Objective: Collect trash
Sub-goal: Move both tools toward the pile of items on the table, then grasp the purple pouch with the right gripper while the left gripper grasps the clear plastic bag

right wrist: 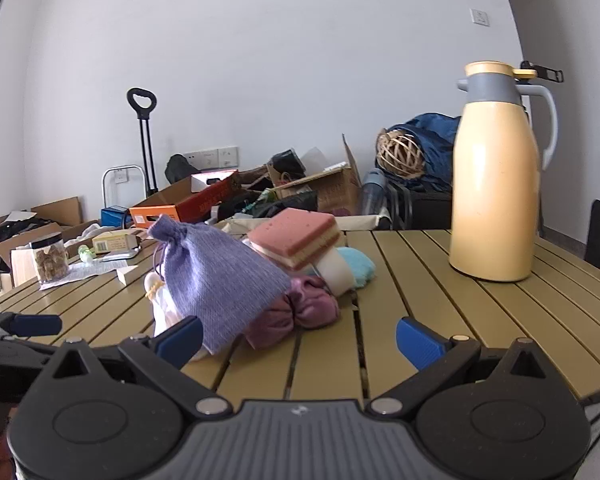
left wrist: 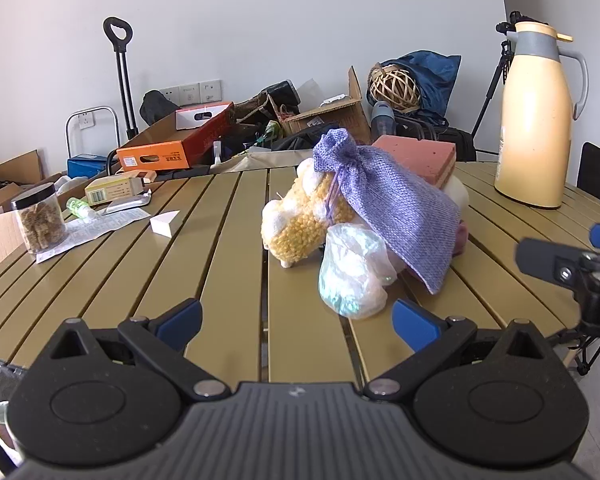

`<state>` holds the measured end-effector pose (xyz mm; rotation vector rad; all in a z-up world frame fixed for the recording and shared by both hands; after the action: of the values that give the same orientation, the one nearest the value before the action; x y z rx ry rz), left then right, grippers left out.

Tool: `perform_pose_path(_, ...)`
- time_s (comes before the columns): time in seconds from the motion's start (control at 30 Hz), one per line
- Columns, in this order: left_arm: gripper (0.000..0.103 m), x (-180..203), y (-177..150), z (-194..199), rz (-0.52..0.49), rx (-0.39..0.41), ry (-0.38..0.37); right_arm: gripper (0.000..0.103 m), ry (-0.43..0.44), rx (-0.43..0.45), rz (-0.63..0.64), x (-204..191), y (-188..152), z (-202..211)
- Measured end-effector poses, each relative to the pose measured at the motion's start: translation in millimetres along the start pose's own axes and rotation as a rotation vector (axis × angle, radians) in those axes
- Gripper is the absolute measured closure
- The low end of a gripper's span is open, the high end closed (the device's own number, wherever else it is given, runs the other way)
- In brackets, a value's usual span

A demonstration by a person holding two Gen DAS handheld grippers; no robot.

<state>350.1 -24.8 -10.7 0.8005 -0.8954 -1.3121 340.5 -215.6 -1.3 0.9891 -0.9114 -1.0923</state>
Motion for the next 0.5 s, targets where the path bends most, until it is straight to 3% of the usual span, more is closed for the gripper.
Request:
perform_pose_path(0.3,0.000,-10,7,-19,0.009,0.002,0.002,0.002,0.052,0.042,0.046,-20,25,-44)
perform_pose_path(0.5,0.000,-22,10,-27,0.032,-0.024,0.014,0.014,0.119,0.034,0.011,-29,33,-66)
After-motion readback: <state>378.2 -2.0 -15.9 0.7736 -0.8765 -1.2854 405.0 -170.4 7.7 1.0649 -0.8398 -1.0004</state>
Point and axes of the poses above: each gripper's, at about its wrist camera, not at the fingertips, and z roughly against the way its jaws point, x to its right, y to its top, the point moved 3 cm from there along -z, roughly the way its jaws point, and after that the axes turned 11 degrees about z, right-handed, at the moved point
